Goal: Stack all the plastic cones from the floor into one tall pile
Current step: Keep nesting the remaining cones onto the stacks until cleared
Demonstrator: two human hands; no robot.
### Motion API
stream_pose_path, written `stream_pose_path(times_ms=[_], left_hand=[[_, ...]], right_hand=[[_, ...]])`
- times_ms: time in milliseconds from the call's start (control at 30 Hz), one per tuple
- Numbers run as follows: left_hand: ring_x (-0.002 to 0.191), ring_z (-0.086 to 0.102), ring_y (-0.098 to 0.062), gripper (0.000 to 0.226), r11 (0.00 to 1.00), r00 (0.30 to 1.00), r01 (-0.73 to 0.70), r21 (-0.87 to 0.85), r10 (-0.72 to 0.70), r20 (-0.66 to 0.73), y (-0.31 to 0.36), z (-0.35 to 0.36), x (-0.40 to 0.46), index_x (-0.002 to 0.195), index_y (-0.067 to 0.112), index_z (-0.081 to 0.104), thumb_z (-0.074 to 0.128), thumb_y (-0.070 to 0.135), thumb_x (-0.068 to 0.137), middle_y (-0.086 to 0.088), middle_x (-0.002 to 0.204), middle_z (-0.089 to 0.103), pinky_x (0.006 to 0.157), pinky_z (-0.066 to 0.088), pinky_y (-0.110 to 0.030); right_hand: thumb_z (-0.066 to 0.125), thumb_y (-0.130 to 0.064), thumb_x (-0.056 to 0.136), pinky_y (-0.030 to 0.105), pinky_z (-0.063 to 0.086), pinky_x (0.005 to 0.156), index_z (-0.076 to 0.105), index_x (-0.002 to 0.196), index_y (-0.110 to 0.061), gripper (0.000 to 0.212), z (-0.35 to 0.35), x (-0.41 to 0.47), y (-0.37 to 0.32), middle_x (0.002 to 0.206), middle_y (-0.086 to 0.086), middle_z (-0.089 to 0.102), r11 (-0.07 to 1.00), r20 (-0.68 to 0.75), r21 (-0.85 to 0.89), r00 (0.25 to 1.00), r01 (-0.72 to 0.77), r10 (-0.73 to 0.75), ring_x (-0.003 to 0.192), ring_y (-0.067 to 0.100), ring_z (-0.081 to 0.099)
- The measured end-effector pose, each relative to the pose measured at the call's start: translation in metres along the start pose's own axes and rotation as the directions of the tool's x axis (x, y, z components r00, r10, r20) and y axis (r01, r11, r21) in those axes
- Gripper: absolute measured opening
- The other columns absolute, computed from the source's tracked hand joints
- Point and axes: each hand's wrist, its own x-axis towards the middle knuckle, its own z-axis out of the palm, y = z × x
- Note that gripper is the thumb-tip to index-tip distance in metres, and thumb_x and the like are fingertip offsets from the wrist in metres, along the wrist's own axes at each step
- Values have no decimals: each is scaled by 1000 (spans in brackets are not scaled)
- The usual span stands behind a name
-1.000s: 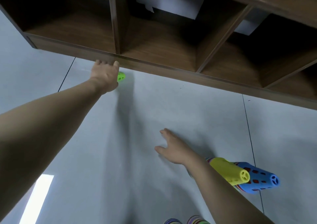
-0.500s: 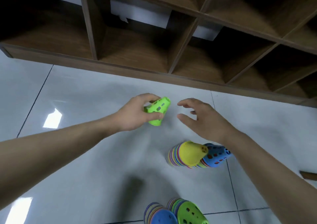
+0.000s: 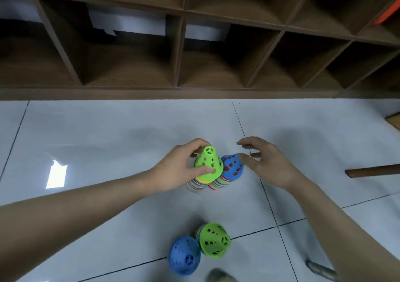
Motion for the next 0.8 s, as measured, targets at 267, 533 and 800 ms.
stream_pose_path(times_ms=[267,533,800], left_hand=[[105,57,9,40,985,999,7,170,-13,36,-19,13,-1,127,17,62,74,15,89,13,120,66,88,34,-2],[120,48,5,75,949,988,133,287,-151,41,-49,12,-16,144,21,48,84,31,80,8,141,54,102,37,-12],[137,43,-22,106,836,930,276,474,-357,89,-114,10,-23,154,17,32,90,36,67,-4,152,41,111,37,-29]], right_hand=[[65,-14,89,14,49,85,68,108,-17,20,31,-40,-10,109,-12,66,980,-305,99,943,171,-134,98,-3,62],[71,-23,87,33,44,108,42,145,-12,66,94,-44,-13,137,1,51,988,-164,115,983,103,-83,126,17,53],[65,-35,86,37,50,105,35,150,-19,72,108,-40,-2,140,-4,53,972,-73,237,997,4,14,126,9,56]])
